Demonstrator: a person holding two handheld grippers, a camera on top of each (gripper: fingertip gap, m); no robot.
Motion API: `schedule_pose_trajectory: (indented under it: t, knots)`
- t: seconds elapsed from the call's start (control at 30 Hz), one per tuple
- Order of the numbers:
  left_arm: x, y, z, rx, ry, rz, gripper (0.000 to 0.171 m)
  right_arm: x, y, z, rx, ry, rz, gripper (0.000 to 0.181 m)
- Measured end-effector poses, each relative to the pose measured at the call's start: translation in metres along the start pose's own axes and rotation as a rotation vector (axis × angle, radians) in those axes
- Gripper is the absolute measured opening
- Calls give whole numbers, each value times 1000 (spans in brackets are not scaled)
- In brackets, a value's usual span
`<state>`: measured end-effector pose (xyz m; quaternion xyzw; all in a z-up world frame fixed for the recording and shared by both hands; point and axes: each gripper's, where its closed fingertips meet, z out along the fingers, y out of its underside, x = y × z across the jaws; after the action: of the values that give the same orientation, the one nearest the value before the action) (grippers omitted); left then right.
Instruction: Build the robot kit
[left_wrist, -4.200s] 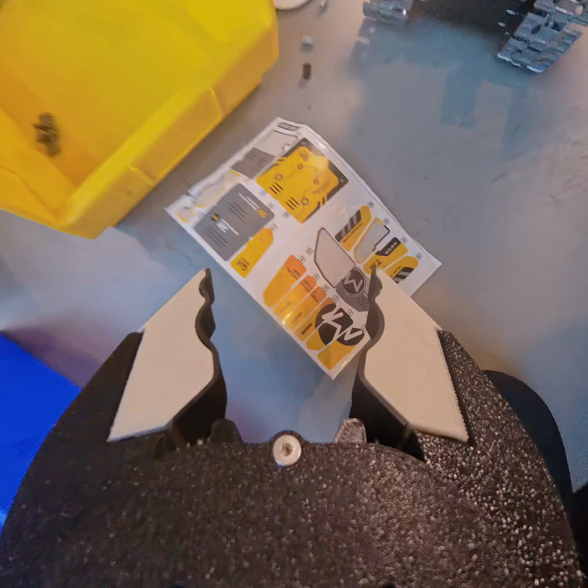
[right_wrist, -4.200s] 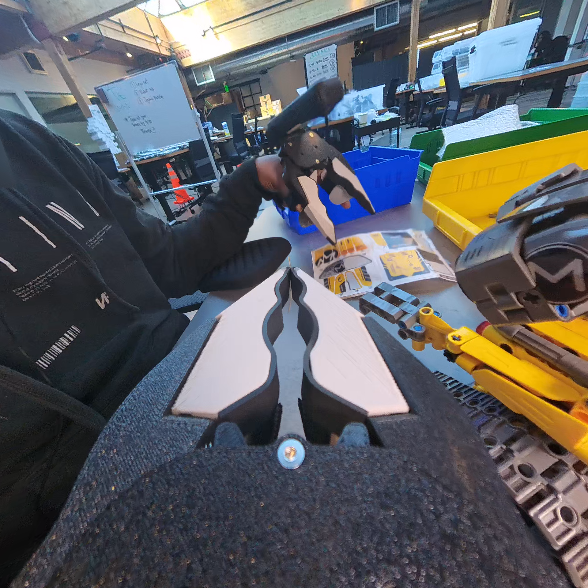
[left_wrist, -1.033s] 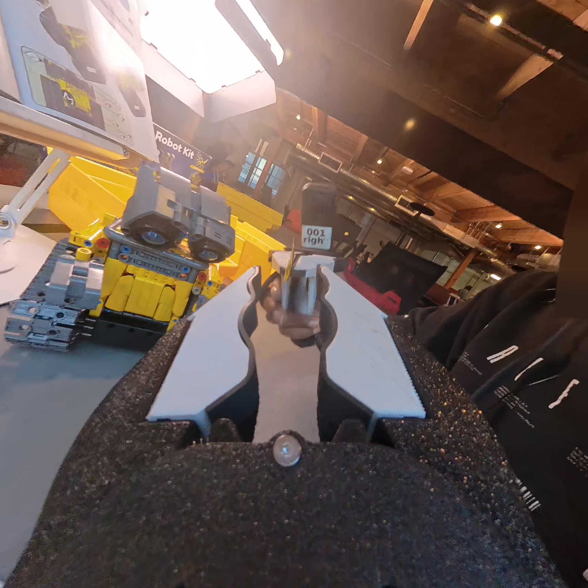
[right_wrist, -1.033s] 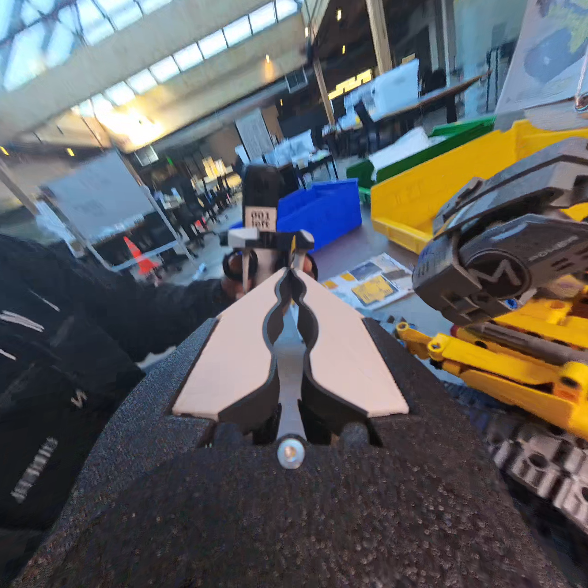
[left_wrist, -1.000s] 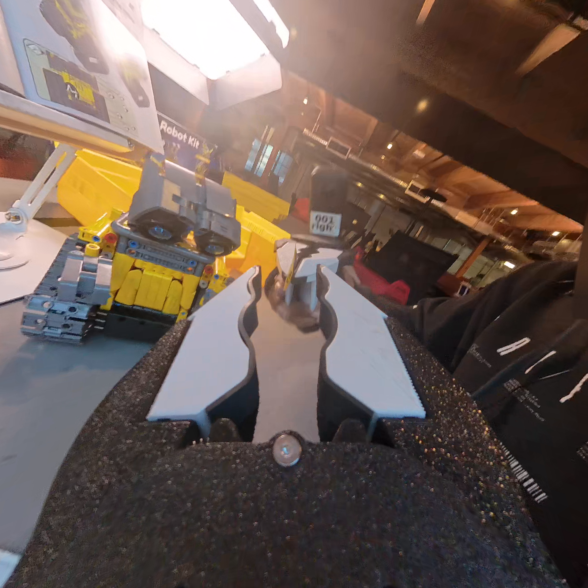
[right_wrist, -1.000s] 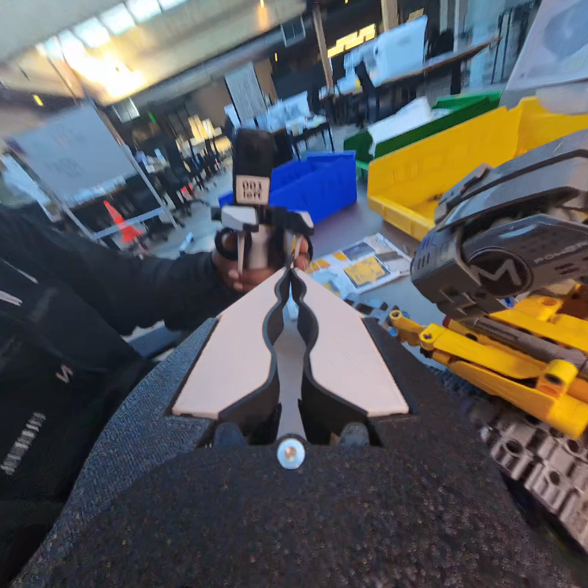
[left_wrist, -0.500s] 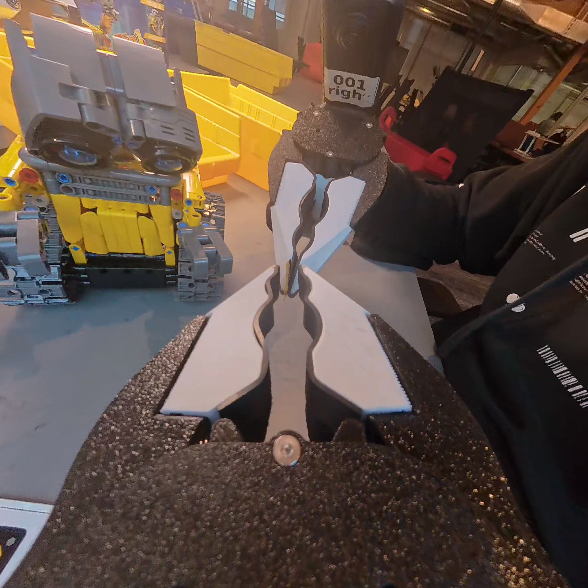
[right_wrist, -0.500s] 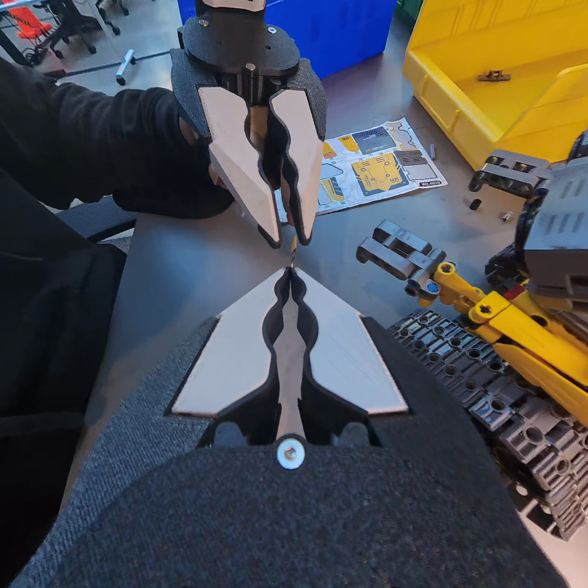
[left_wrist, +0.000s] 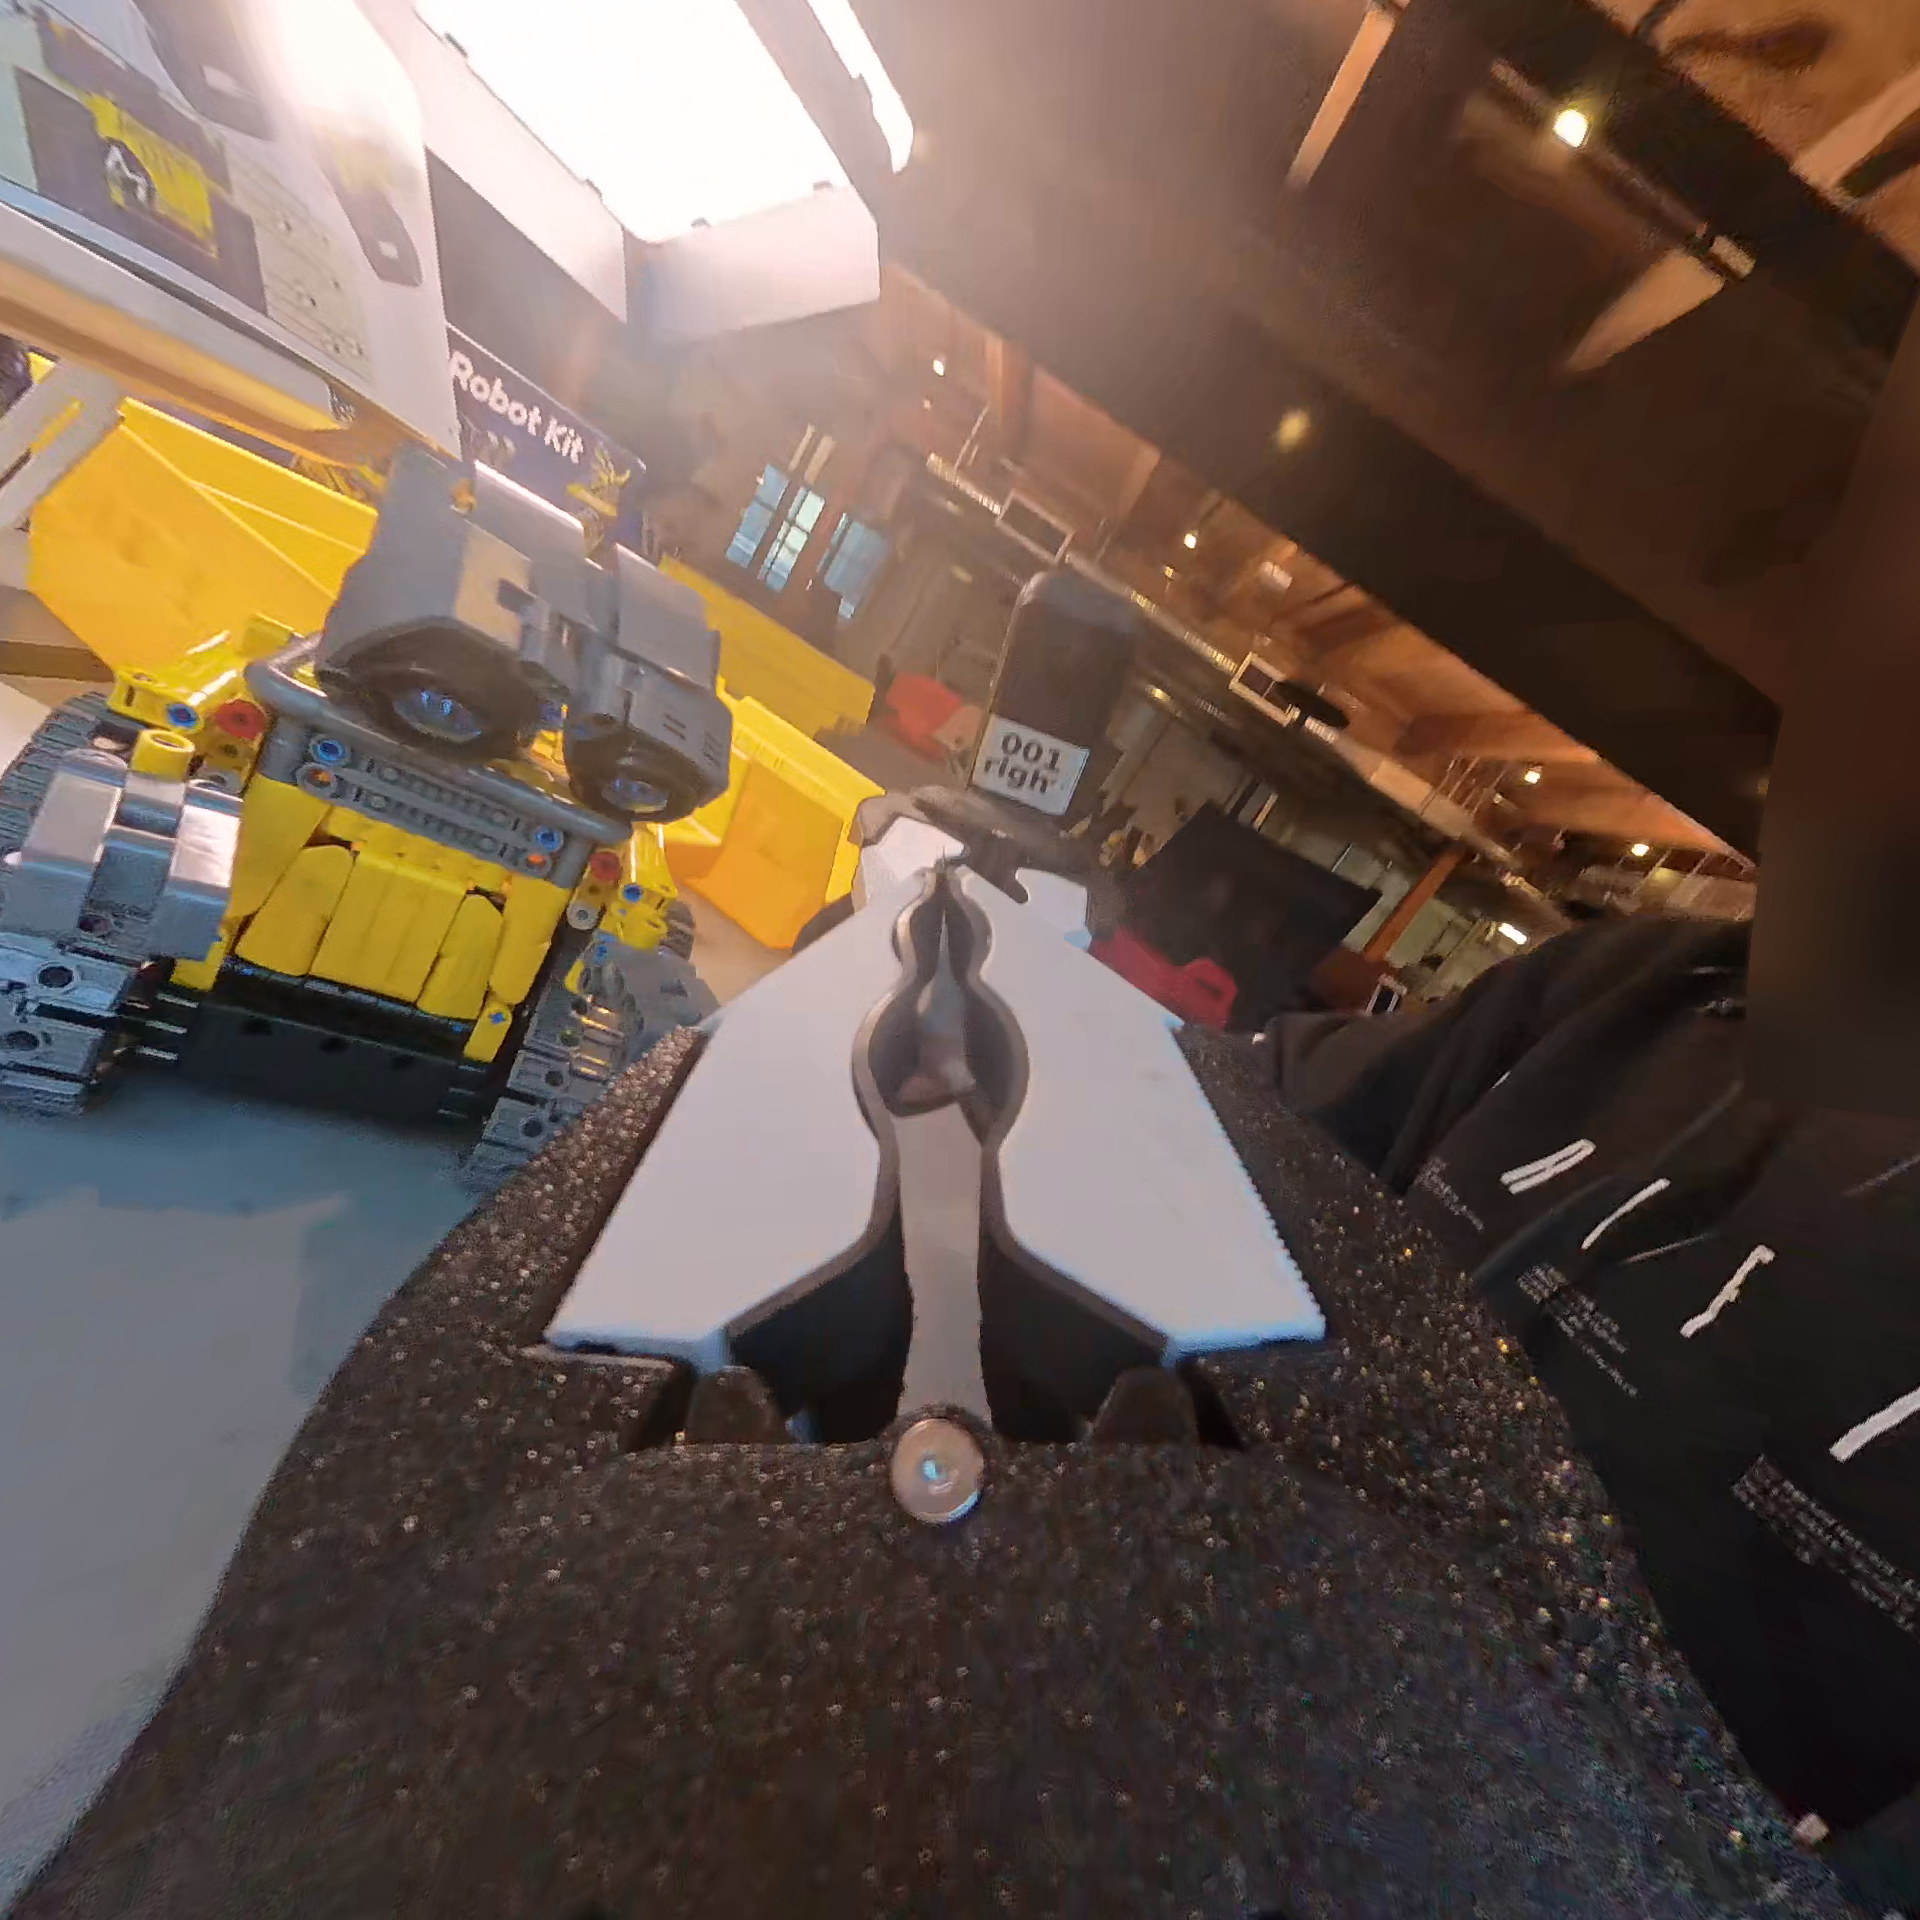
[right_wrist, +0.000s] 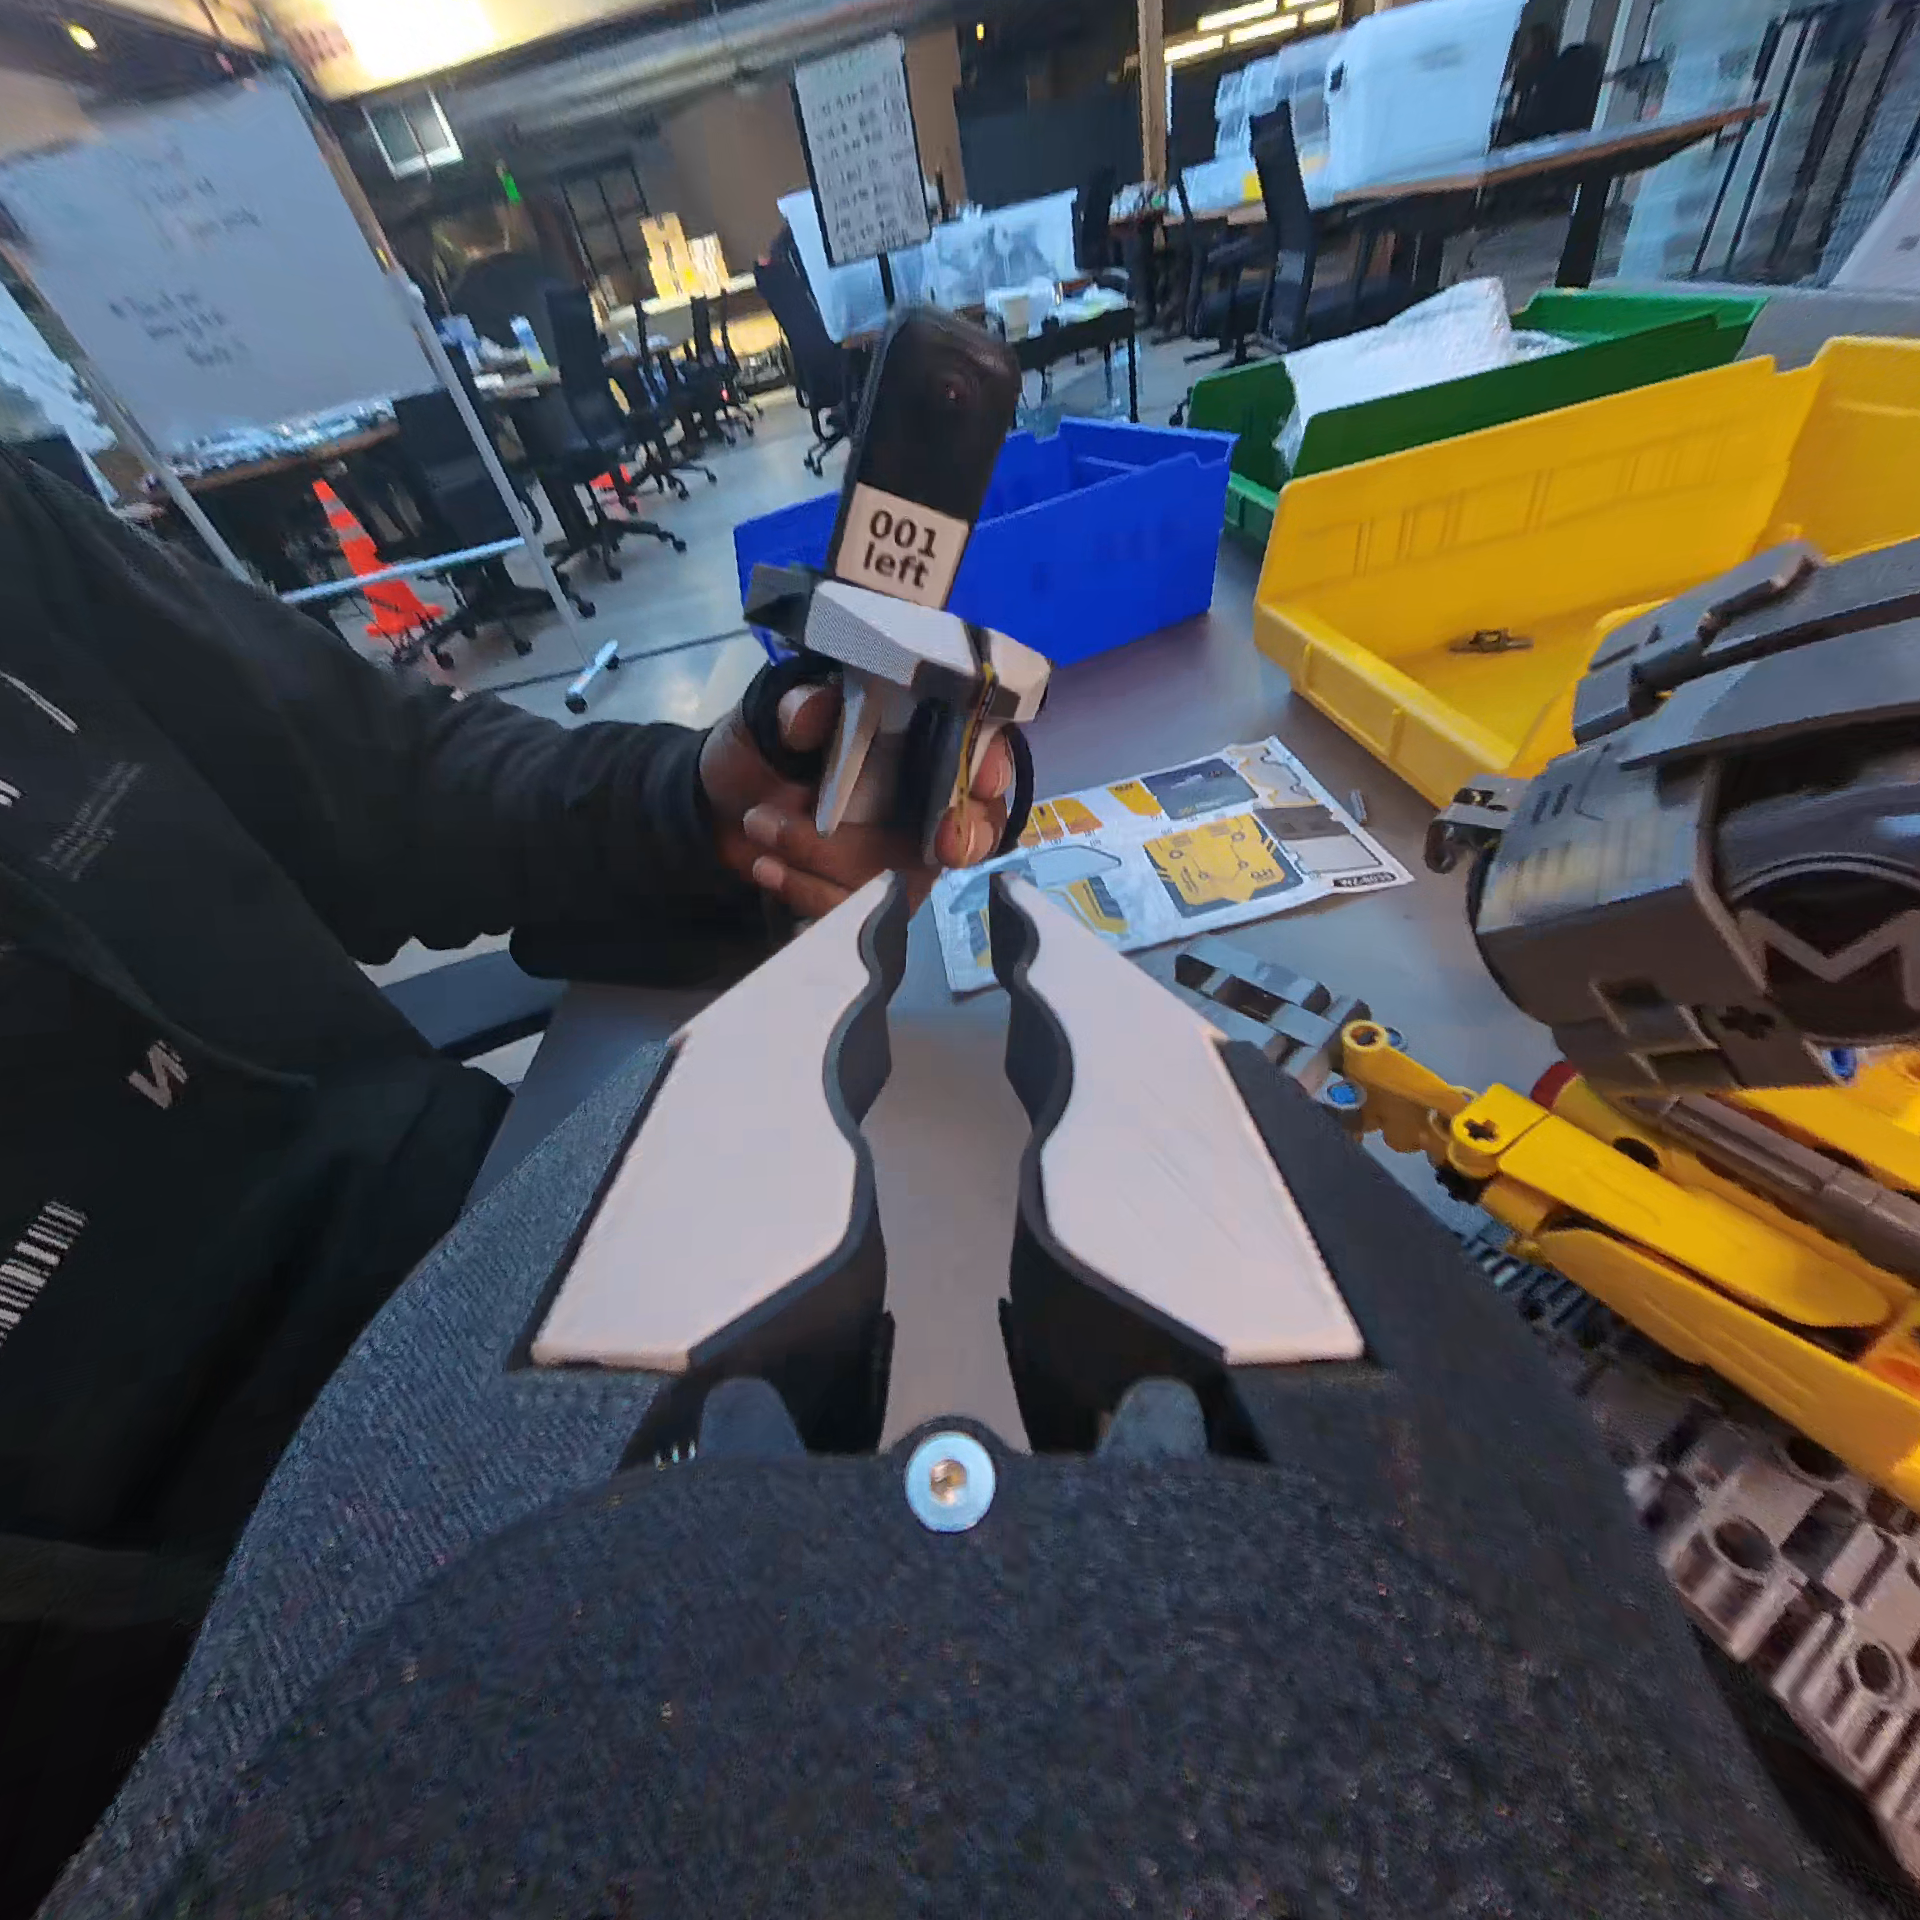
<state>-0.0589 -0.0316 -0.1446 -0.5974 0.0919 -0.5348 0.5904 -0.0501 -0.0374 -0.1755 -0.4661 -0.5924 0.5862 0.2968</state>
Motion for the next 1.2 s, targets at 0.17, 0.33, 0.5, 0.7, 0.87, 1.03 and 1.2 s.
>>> schedule_pose_trajectory:
  t: [0.17,0.33,0.5,0.7,0.87,1.03,1.2]
  knots:
    - [0,-10,-4,87,13,-41,0,-3,-10,9,114,-8,35,11]
    - [2,-10,-3,85,12,-25,0,1,-13,11,146,10,65,8]
    - [2,-11,-4,87,15,-28,0,3,-13,10,151,15,69,10]
    - [2,-11,-4,91,17,-29,0,6,-12,10,150,32,69,16]
    - [2,-11,-3,88,15,-27,0,2,-15,9,165,13,73,16]
    - [2,-11,-3,89,14,-27,0,0,-15,10,166,14,58,0]
    - [0,-10,-4,76,-1,-16,0,1,-16,8,163,8,65,0]
